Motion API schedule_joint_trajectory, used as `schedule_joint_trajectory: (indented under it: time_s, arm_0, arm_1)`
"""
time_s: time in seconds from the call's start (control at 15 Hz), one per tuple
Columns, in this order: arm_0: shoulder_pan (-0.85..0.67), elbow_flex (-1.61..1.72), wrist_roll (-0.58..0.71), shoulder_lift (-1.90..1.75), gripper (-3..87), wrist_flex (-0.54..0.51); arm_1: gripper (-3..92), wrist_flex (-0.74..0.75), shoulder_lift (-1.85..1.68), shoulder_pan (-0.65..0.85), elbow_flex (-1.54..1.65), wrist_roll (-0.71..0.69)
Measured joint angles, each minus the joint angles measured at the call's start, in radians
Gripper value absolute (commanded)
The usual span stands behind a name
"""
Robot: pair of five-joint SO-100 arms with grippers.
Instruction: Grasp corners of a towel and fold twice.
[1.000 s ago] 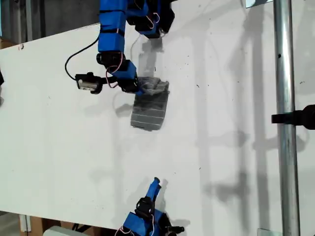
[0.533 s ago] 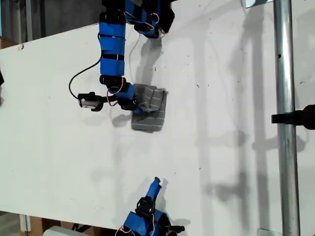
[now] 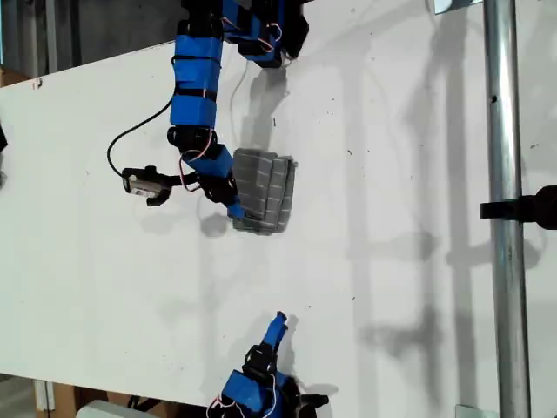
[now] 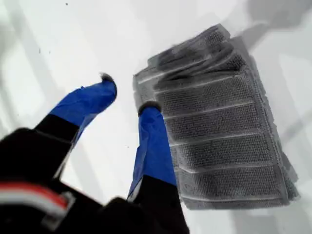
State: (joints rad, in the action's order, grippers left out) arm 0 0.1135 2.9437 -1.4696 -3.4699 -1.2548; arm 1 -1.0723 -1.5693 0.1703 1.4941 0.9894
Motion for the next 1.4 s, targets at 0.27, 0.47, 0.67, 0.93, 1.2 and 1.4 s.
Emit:
schedule_joint_trajectory:
  time_s: [0.27, 0.47, 0.67, 0.93, 1.2, 1.4]
  arm_0:
    - [-0.051, 0.129, 0.017, 0.0, 8.5, 0.044]
    - [-0.064, 0.167, 0.017, -0.003, 8.5, 0.035]
    - [-0.094, 0.172, -0.028, -0.003, 8.5, -0.026]
    - [-0.098, 0.172, 0.339, -0.003, 8.4, -0.037]
    - [-0.095, 0.172, 0.503, -0.003, 8.4, -0.037]
    - [-0.095, 0.172, 0.503, -0.003, 8.4, -0.037]
  arm_1:
    - [-0.1, -0.181, -0.545, 0.003, 0.495, 0.132]
    - [-0.1, -0.193, -1.104, -0.032, 1.077, 0.31]
    - [2.2, -0.364, -1.649, -0.081, 1.388, 0.555]
    - [5.2, -0.407, -1.713, -0.13, 1.41, 0.541]
    - [5.2, -0.41, -1.713, -0.126, 1.41, 0.511]
    - [5.2, -0.41, -1.713, -0.126, 1.41, 0.511]
